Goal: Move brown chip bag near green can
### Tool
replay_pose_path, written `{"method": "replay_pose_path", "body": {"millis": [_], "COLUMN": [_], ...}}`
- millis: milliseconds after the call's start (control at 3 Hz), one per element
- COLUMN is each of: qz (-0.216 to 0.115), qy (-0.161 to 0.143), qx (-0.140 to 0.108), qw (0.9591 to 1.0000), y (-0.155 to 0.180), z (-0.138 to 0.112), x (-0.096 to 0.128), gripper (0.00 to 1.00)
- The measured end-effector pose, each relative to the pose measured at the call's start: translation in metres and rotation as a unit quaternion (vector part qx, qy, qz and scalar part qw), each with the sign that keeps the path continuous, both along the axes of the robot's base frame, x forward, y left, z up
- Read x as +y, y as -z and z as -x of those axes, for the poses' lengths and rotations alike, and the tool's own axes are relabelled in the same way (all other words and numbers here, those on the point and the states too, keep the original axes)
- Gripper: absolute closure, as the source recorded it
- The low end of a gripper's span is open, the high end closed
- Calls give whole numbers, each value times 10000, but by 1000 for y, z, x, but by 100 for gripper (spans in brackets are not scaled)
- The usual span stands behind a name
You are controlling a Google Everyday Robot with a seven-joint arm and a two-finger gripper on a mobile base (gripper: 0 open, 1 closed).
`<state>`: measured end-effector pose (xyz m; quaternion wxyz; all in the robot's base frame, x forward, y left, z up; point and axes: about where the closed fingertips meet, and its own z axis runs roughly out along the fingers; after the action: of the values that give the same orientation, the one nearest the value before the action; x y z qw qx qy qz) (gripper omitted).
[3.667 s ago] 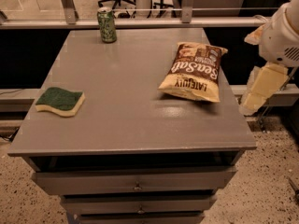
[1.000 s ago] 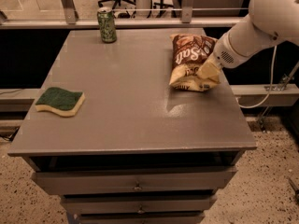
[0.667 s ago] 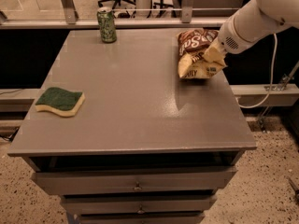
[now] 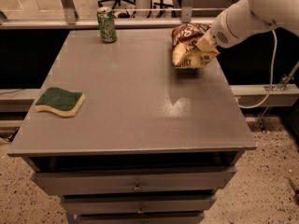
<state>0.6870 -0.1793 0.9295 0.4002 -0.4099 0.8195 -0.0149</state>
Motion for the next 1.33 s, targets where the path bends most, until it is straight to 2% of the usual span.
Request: {"method": "replay_pose_path", "body": {"millis": [333,667,1000,1333], "qz": [-215,-445,-780,-1020], "qy": [-15,-7,-142,-310], "qx": [-370,-546,-678,-703], "qw": [9991,9975,9945,9918], "y": [-12,-14,-14,-12], "z": [-36,-70,-98,-111], "x": [23,50,97,132], "gripper": [100,100,100,100]}}
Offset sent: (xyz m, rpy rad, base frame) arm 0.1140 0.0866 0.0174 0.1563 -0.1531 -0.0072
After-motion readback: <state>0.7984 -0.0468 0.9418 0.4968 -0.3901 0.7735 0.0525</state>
